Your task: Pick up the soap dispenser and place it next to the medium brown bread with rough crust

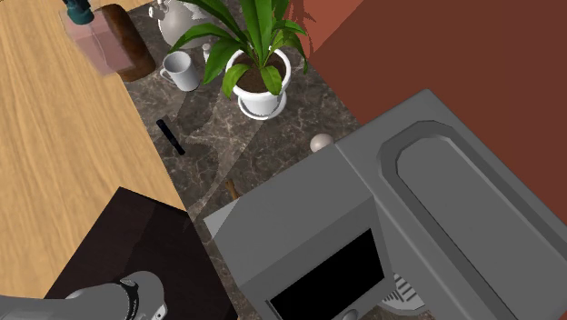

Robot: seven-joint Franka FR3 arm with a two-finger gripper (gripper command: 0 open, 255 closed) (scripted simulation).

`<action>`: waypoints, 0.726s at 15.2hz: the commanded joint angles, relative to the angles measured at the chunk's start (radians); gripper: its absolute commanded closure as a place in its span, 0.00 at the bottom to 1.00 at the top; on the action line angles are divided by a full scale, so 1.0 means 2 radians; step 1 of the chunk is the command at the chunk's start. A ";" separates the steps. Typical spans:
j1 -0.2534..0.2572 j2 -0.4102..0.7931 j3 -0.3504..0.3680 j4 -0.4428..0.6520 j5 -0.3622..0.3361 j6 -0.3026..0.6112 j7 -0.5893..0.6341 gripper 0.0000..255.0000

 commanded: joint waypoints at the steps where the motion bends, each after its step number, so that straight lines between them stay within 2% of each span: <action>1: -0.001 -0.006 0.000 -0.023 0.000 0.017 -0.002 1.00; 11: -0.002 -0.020 -0.001 -0.111 0.001 0.091 -0.007 1.00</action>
